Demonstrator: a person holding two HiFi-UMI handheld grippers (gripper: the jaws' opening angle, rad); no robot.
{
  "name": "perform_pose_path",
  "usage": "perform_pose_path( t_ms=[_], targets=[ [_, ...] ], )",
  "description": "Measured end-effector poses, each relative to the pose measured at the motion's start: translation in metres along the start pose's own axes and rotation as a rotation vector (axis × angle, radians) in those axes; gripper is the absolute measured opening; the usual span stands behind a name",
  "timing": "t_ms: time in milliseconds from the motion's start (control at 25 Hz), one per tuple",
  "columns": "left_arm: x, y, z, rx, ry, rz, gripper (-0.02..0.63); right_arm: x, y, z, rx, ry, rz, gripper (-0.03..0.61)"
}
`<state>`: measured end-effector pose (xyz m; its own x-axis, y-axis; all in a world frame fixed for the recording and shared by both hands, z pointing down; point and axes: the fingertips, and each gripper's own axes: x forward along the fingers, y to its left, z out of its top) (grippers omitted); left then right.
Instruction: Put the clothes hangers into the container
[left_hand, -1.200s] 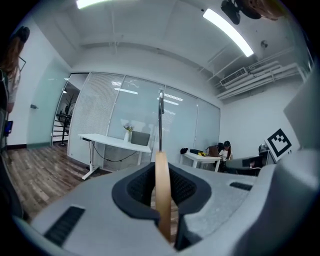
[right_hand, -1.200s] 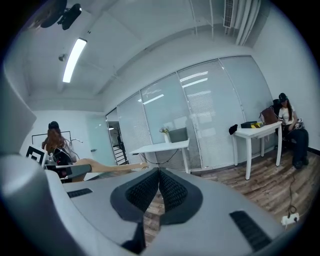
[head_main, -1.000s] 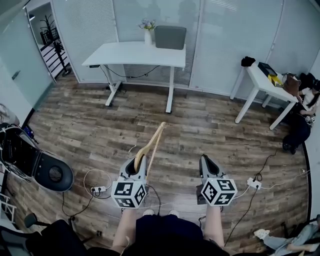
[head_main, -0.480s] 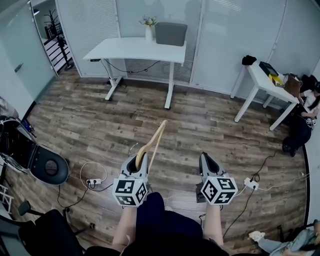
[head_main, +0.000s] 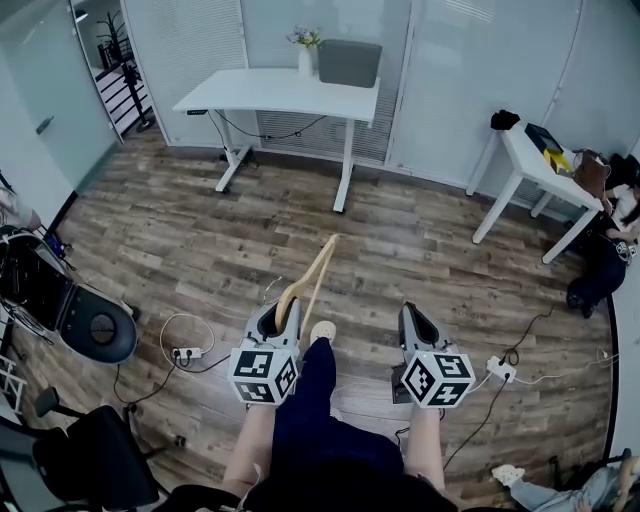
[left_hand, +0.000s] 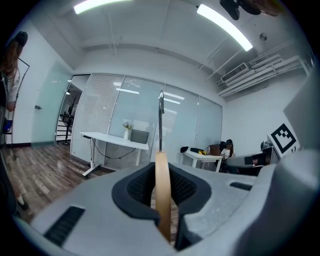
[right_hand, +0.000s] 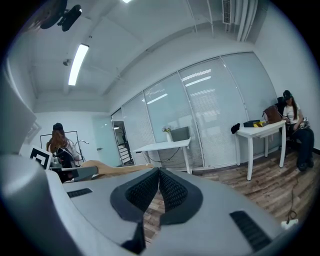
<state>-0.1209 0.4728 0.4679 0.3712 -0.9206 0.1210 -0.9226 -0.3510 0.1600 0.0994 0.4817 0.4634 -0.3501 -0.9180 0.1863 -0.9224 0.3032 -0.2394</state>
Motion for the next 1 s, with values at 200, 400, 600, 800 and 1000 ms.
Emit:
perform_pose_path(
  t_ms=[200, 400, 600, 800, 1000],
  targets=[
    [0.020, -0.005, 0.008, -0.001, -0.009, -0.020, 0.058, 0.011, -0.011, 0.009, -0.003, 0.000, -0.007, 0.029],
    [0.046, -0.005, 0.011, -0.003, -0.011, -0.039, 0.060, 0.029, -0.020, 0.017, -0.006, -0.005, -0.011, 0.029],
    [0.079, 0.009, 0.009, -0.010, 0.004, -0.041, 0.060, 0.062, -0.032, 0.018, -0.001, 0.012, -0.013, 0.029],
    [0.117, 0.034, 0.017, -0.011, 0.010, -0.022, 0.060, 0.107, -0.042, 0.027, 0.007, 0.014, -0.005, 0.029],
    [0.164, 0.052, 0.033, -0.013, 0.014, -0.015, 0.060, 0.155, -0.055, 0.047, 0.007, 0.022, 0.001, 0.029]
  ],
)
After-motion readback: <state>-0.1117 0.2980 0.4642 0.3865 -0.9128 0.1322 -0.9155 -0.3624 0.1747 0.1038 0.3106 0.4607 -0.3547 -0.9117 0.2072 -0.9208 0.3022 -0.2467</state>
